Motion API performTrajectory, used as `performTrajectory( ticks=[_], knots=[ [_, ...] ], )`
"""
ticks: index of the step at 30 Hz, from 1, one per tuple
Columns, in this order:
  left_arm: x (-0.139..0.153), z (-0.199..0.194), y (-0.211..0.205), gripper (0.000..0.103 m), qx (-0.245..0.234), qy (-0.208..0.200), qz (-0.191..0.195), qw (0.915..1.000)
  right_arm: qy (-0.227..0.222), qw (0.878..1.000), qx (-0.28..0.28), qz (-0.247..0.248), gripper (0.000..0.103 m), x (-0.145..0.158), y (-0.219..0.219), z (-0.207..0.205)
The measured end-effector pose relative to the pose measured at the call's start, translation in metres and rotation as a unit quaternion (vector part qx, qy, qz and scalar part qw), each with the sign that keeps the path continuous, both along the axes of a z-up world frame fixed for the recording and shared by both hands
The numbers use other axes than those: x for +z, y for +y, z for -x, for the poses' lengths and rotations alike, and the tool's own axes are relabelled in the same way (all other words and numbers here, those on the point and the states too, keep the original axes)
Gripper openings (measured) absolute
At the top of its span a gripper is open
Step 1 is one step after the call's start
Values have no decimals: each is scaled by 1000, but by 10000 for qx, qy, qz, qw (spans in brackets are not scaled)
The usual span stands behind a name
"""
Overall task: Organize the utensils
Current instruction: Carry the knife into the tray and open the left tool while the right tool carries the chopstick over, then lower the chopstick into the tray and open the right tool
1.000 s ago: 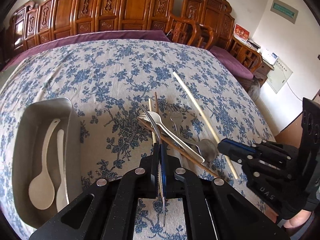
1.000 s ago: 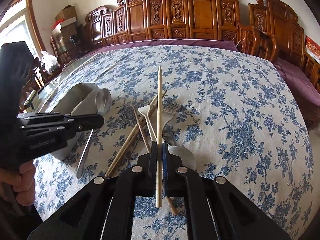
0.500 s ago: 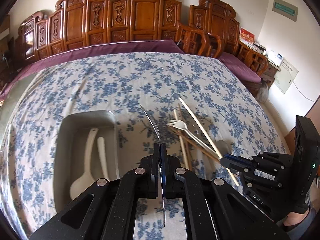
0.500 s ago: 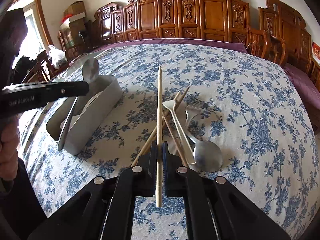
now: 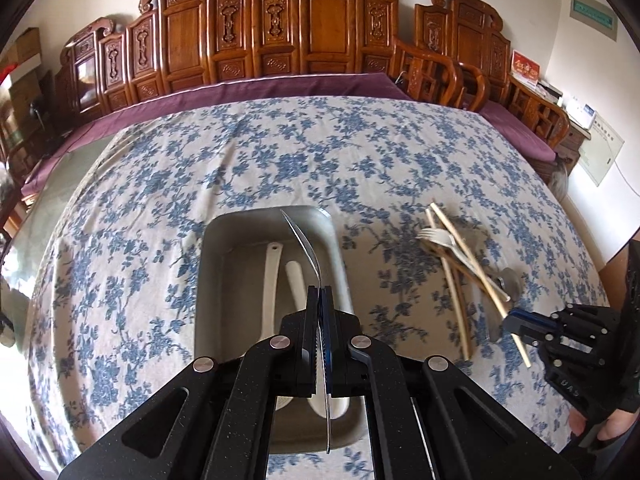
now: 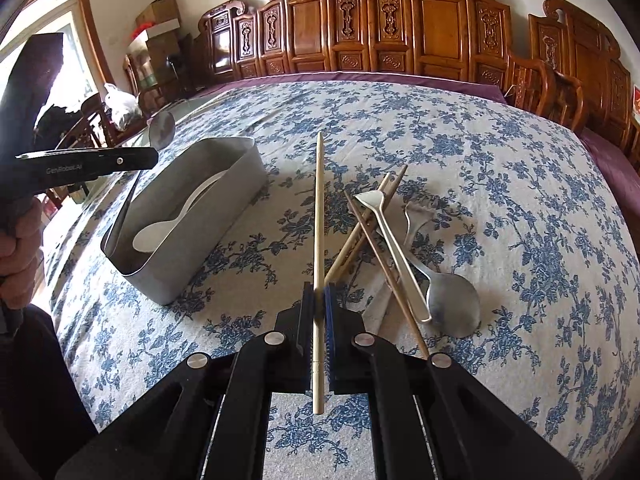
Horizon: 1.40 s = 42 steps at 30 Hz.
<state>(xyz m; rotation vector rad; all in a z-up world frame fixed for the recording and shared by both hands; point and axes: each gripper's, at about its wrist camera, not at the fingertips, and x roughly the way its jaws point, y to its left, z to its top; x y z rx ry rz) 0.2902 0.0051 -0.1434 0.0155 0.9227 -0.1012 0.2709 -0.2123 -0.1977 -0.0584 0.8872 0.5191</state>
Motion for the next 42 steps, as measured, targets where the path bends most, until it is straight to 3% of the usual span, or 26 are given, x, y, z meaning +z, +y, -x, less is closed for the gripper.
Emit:
performTrajectory(
  ticks=[13,25,29,42],
  knots=[
    [-50,-15,25,1,25,245,11,9997,-69,9999,39,-146,6,8,16,10],
    [-57,-13,31,2,-78,273,185,9994,-198,9998,38,-97,6,23,45,23],
    [-50,-13,42,17,14,181,230,9996,-102,9996,-49,-266,6,23,53,25],
    [-11,-8,93,44,364,-314,448,9978,-73,9994,262,-196,6,37,115,18]
  ],
)
